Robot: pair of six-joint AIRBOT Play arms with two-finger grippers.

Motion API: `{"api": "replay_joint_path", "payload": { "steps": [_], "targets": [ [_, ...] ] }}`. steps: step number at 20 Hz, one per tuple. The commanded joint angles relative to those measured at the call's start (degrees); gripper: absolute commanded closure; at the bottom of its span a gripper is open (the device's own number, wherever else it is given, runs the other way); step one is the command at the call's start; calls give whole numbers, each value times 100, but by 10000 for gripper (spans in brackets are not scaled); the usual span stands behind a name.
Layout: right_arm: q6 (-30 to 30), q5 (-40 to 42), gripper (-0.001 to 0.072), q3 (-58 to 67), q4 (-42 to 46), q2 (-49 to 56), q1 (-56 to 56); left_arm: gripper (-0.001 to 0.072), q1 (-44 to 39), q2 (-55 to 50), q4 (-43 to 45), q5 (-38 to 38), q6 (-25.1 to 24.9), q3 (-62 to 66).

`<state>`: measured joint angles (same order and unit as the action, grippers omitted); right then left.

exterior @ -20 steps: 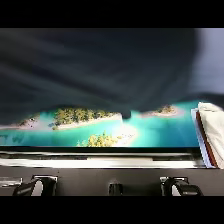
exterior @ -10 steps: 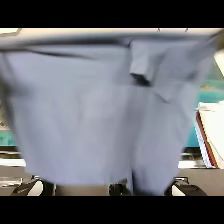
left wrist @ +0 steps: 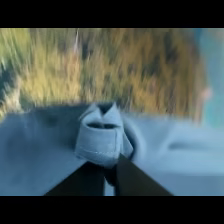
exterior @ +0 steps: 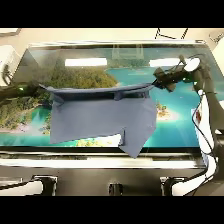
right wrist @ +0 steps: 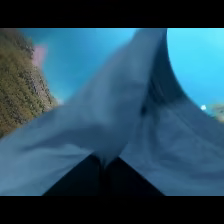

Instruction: Fold the clothes and pants, and hang the long-sleeved shirts on hangers.

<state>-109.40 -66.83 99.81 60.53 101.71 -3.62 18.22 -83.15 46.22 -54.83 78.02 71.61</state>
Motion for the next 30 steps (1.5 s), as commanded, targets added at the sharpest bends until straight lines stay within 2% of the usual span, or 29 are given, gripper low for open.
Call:
{"api": "replay_joint_path", "payload": {
  "steps": [1,2,3,5,6,8,10,13,16,20,22,23,24,25,28,29,30],
  "targets": [
    [184,-166,475,105,-605,273,-131,323,63,-468,-227,-507,-2,11],
    [525,-509,254,264,-586,181,-328,31,249,-457,-103,-940,-7,188],
    [955,-977,145,378,-511,57,-566,14,479,-459,249,-1436,-2,435],
    [1172,-2190,138,382,282,-243,-1202,26,1016,-455,1279,-2516,181,850],
    [1217,-2800,139,291,811,-345,-1453,158,1268,-439,1733,-3012,308,848],
    [1598,-3462,139,-459,1773,-728,-1788,186,1620,-415,2269,-3779,302,433],
    [1574,-2883,147,-1626,1902,-1272,-2009,187,1827,-249,2258,-3744,76,-529],
    [1698,-1941,152,-3003,1392,-1805,-2000,190,1895,63,2118,-3058,-363,-1965],
    [1869,-1803,158,-3432,822,-1836,-2000,190,1888,61,1572,-2522,-741,-2518],
    [1884,-1755,159,-3445,671,-1836,-2000,199,1784,9,968,-2328,-778,-2715],
    [1884,-1709,160,-3447,603,-1836,-2000,263,1620,-81,962,-2262,-776,-2833],
    [1884,-1718,160,-3447,588,-1836,-2000,268,1534,-103,922,-2155,-776,-2885],
    [1884,-1753,160,-3447,588,-1838,-2000,333,1449,-105,868,-2011,-774,-2933],
    [1884,-1808,160,-3447,588,-1838,-2000,363,1384,-105,789,-1902,-763,-2953],
    [1886,-1849,164,-3460,588,-1836,-1998,626,1226,-103,667,-1797,-754,-2953],
    [1893,-1825,173,-3515,616,-1834,-1961,681,1207,-96,669,-1816,-763,-2953],
    [1971,-1784,173,-3628,643,-1832,-1871,684,1207,-79,669,-1816,-778,-2949]
  ]
}}
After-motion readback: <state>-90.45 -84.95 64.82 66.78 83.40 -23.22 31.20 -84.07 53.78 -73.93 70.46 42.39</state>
